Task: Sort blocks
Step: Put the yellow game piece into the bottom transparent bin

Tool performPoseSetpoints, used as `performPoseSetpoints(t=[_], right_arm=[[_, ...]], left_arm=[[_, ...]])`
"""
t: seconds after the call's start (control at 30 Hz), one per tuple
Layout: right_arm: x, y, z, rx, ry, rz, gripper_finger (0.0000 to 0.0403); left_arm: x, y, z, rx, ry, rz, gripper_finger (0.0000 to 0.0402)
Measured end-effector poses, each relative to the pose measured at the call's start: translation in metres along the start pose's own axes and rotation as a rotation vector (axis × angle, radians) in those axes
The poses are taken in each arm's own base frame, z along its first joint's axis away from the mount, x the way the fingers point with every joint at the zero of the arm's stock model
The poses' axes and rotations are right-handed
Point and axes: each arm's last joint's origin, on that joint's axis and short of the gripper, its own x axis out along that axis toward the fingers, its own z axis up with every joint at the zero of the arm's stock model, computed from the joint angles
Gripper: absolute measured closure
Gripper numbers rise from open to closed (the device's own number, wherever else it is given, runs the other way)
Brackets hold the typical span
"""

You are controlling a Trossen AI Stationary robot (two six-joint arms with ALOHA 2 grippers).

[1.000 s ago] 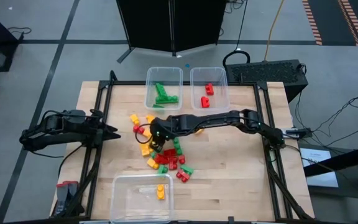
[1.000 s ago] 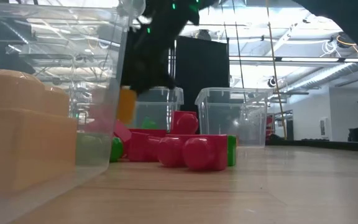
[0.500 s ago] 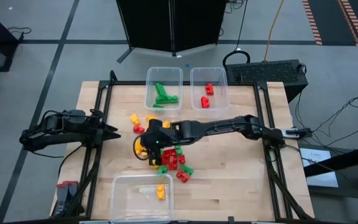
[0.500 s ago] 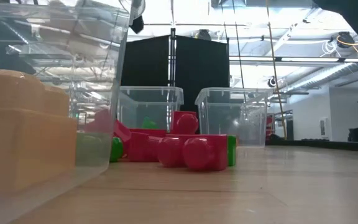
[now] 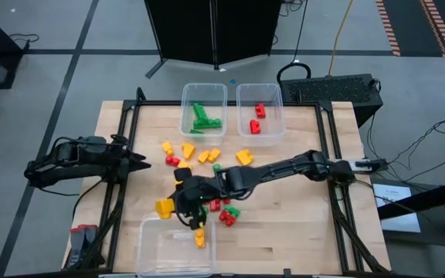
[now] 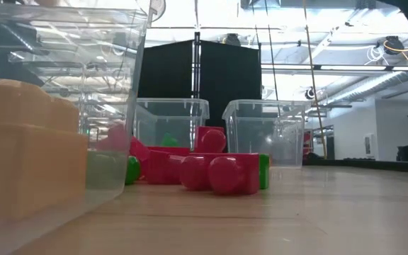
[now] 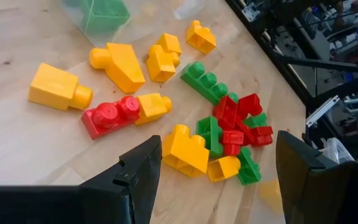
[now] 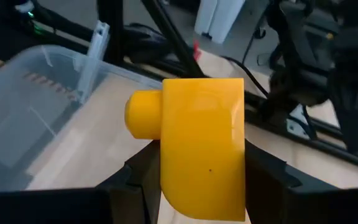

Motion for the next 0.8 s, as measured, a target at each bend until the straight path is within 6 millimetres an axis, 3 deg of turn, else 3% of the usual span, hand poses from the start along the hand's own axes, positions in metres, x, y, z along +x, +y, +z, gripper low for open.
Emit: performPoseSetpoints(t=[0.3, 0.5, 0.8], right_arm=[[-0.004, 0.04, 0.018, 0.018, -0.129, 0.066, 0.0248], [-0.004, 0.062, 0.016, 0.102, -0.081, 0.106, 0.0248], [0.008, 0.066, 0.0, 0.221, 0.015, 0.078, 0.017]], left_arm=[[0.0, 0.0, 0.0, 0.007, 0.0, 0.0, 0.0191], [0.0, 0.0, 0.0, 0.006, 0.001, -0.001, 0.0191], [0.0, 0.0, 0.0, 0.006, 0.003, -0.002, 0.0191]])
